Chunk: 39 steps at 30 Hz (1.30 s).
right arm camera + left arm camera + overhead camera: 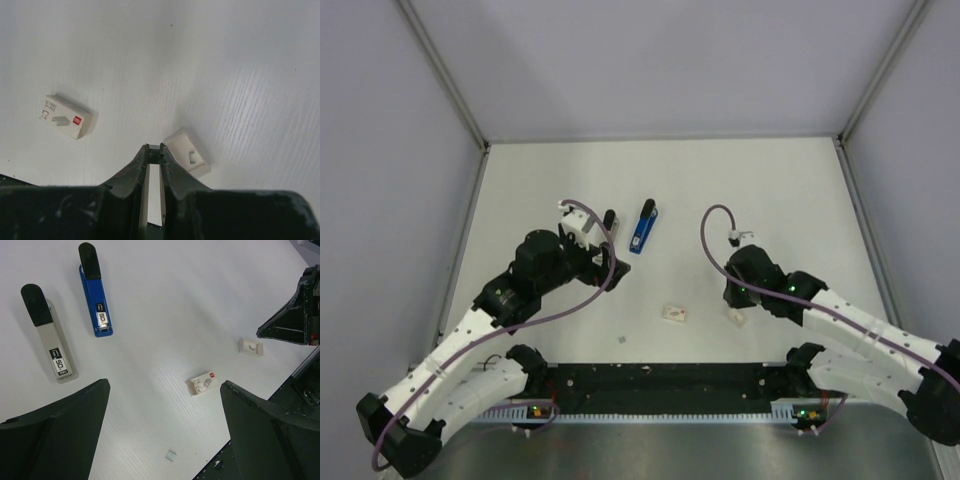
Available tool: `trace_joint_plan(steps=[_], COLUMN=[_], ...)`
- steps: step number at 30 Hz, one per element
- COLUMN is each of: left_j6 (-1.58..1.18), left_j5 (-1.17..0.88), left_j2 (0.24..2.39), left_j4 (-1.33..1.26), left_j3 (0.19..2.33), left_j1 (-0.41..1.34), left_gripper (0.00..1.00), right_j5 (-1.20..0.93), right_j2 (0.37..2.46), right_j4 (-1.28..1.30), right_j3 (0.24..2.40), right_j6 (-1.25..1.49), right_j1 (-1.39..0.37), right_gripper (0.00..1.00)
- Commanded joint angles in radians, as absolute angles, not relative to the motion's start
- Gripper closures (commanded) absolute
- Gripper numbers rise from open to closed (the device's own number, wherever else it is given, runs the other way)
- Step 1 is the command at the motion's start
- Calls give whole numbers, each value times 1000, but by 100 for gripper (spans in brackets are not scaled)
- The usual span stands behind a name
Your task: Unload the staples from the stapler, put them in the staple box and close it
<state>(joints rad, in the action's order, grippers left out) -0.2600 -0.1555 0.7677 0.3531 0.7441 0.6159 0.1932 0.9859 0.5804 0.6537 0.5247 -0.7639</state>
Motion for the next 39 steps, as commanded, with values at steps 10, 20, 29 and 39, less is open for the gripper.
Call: trace_joint_plan(steps=[10, 20, 29, 39], left_j6=[-265, -265, -267, -264], left_j5=[-195, -187, -189, -187], left_j2=[758, 761, 762, 764], left_j4=[313, 313, 311, 311], left_j3=[749, 752, 750, 752], left_j1=[618, 617, 618, 617], left_gripper=[2, 2, 2, 2], right_j5=[169, 210, 219, 224], right_j2=[857, 916, 992, 1028], right_j4=[675, 649, 583, 563], right_j3=[548, 528, 520, 523], right_j6=[690, 726, 735, 732], right_j1=[-773, -773, -773, -773], right_gripper=[89, 87, 86, 81])
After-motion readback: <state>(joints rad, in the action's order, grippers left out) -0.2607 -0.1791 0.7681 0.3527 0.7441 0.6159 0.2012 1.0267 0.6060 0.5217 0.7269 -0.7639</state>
